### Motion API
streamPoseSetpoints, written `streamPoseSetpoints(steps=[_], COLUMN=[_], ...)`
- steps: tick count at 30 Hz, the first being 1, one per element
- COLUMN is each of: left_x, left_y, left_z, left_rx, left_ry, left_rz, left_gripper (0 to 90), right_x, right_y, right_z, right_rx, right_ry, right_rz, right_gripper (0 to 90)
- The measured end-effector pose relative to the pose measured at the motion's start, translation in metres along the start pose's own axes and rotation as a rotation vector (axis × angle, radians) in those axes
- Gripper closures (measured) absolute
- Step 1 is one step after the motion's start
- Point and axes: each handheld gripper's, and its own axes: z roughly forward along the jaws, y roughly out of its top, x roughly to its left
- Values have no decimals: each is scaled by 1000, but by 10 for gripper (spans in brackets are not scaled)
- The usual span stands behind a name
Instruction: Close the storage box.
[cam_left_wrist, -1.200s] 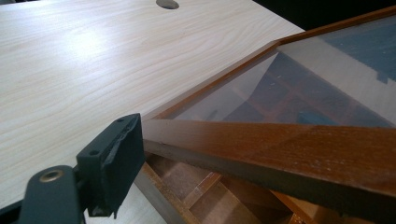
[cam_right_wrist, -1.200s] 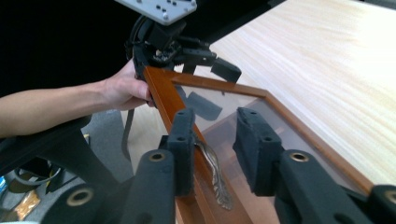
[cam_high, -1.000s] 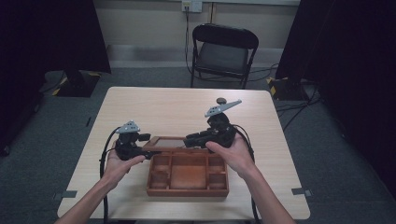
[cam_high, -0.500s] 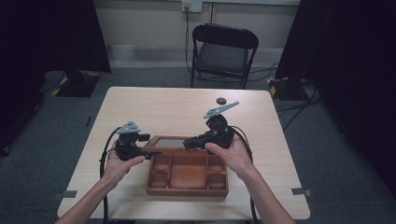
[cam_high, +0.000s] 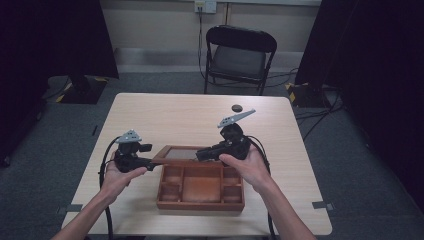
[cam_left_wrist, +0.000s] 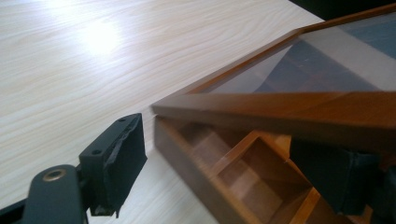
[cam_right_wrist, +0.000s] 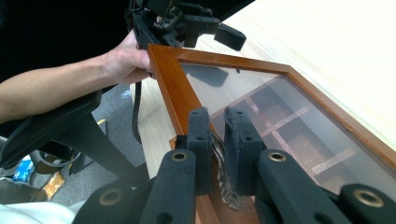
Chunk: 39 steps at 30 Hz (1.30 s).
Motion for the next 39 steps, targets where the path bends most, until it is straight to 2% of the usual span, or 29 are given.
streamPoseSetpoints(steps=[5, 10, 14, 15, 18, 22, 24, 29, 30, 34, 39], left_x=[13, 20, 25, 26, 28, 29, 29, 28, 27, 27, 26], left_y=[-7, -8, -7, -7, -8, -9, -10, -8, -7, -8, -8], left_z=[-7, -8, -10, -11, -11, -10, -9, -10, -9, -6, -6], left_rx=[11, 3, -8, -15, -14, -13, -4, -21, -19, -5, -3], left_ry=[9, 25, 48, 49, 55, 56, 58, 42, 46, 45, 49], left_rz=[-17, -39, -42, -54, -52, -66, -61, -70, -58, -58, -60], left_gripper=[192, 202, 207, 210, 216, 219, 219, 220, 220, 220, 220], right_x=[2, 5, 6, 7, 8, 12, 13, 16, 16, 16, 15], right_y=[-3, -7, -13, -15, -20, -29, -33, -45, -48, -59, -62], right_z=[0, 0, 2, 2, 5, 7, 9, 16, 18, 25, 28], right_rx=[13, 27, 39, 41, 41, 27, 29, 55, 61, 76, 87], right_ry=[-7, -15, -12, -12, -11, -21, -23, -25, -22, -19, -12], right_rz=[-1, -4, -5, -6, -8, -17, -19, -21, -19, -12, -11], right_gripper=[813, 812, 811, 811, 812, 811, 811, 811, 811, 812, 813])
